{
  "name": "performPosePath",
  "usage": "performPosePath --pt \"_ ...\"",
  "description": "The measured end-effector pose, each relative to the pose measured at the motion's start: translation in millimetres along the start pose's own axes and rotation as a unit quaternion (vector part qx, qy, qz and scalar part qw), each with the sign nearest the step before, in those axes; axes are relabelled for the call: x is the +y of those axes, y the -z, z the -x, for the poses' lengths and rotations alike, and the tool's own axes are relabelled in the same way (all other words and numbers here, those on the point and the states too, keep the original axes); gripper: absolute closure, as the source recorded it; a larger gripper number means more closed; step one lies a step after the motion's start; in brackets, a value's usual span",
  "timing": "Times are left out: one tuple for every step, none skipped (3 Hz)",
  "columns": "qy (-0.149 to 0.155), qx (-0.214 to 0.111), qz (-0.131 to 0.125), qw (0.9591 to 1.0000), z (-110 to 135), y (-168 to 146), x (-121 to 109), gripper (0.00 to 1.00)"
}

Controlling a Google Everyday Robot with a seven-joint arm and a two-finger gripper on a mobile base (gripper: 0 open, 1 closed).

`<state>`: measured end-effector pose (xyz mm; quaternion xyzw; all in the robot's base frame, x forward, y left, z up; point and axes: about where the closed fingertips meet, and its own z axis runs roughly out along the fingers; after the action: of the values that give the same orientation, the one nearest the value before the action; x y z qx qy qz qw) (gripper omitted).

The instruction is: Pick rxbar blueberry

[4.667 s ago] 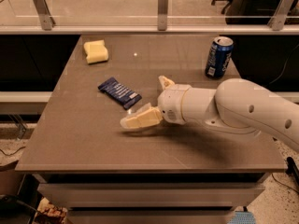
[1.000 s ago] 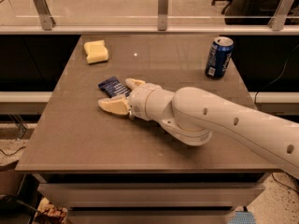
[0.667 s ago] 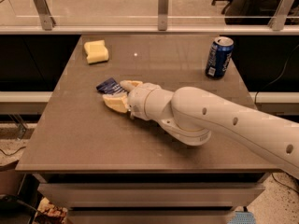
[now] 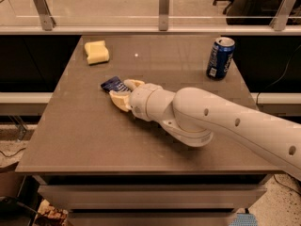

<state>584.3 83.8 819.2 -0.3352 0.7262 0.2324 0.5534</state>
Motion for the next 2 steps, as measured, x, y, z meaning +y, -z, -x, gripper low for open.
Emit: performPosePath --pt "0.003 0.003 -0.004 1.0000 0 11 2 1.00" --pt "0.013 0.004 -0.001 0.9999 10 25 -1 1.00"
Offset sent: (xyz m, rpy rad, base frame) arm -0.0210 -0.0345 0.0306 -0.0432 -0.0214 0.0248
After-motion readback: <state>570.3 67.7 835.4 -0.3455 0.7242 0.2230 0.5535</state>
